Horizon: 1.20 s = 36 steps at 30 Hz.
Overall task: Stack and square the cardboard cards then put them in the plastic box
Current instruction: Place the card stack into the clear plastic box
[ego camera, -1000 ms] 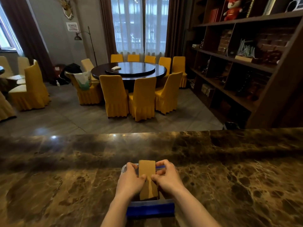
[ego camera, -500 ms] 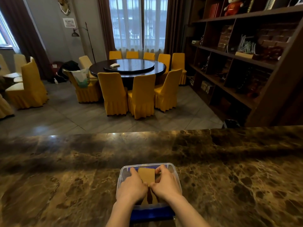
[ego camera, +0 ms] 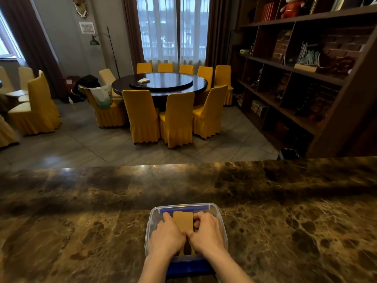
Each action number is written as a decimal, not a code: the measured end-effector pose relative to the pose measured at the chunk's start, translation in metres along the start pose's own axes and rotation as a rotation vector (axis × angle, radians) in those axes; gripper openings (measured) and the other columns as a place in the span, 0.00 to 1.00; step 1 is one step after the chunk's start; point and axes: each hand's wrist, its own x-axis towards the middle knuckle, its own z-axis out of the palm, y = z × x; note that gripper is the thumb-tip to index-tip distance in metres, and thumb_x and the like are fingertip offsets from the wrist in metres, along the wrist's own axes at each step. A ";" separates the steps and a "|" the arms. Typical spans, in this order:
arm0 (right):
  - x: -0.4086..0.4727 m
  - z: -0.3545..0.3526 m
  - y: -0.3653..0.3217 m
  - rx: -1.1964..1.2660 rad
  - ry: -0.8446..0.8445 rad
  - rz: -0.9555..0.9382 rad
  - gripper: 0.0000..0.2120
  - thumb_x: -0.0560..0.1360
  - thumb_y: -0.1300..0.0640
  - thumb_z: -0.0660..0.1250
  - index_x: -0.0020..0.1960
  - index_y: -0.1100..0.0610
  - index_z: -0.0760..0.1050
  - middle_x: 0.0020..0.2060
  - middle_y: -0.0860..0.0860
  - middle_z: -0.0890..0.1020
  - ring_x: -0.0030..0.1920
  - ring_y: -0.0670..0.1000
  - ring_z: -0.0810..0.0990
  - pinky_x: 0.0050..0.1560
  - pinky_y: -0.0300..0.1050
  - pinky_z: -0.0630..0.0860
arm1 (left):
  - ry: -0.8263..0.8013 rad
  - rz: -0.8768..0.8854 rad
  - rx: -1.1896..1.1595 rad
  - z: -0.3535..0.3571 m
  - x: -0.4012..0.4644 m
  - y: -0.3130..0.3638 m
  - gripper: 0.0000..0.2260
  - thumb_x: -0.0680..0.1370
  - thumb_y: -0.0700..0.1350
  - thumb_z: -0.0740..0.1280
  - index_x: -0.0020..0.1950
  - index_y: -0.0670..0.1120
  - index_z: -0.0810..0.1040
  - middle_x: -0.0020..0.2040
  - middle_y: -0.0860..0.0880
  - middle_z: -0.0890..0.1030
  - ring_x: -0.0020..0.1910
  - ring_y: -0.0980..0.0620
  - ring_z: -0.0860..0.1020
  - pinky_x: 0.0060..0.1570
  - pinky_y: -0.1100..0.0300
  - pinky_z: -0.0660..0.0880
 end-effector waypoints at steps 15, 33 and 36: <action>-0.003 -0.004 -0.007 -0.313 0.028 -0.223 0.22 0.78 0.54 0.71 0.70 0.51 0.71 0.66 0.50 0.76 0.66 0.51 0.74 0.66 0.46 0.74 | 0.175 0.059 0.137 0.005 0.000 0.006 0.29 0.80 0.46 0.63 0.80 0.44 0.57 0.63 0.45 0.82 0.60 0.44 0.81 0.58 0.52 0.79; 0.003 -0.027 -0.001 -0.522 -0.282 -0.439 0.16 0.76 0.60 0.72 0.64 0.51 0.80 0.70 0.51 0.76 0.68 0.54 0.72 0.70 0.53 0.72 | 0.106 0.377 0.022 -0.008 -0.013 -0.006 0.17 0.77 0.47 0.73 0.65 0.57 0.77 0.67 0.54 0.77 0.61 0.55 0.79 0.65 0.57 0.76; 0.005 -0.024 0.001 -0.544 -0.302 -0.451 0.18 0.76 0.59 0.72 0.65 0.51 0.80 0.70 0.51 0.75 0.68 0.55 0.71 0.70 0.54 0.71 | 0.099 0.356 0.013 -0.008 -0.011 -0.005 0.17 0.77 0.46 0.74 0.65 0.56 0.78 0.66 0.53 0.77 0.60 0.54 0.79 0.64 0.57 0.76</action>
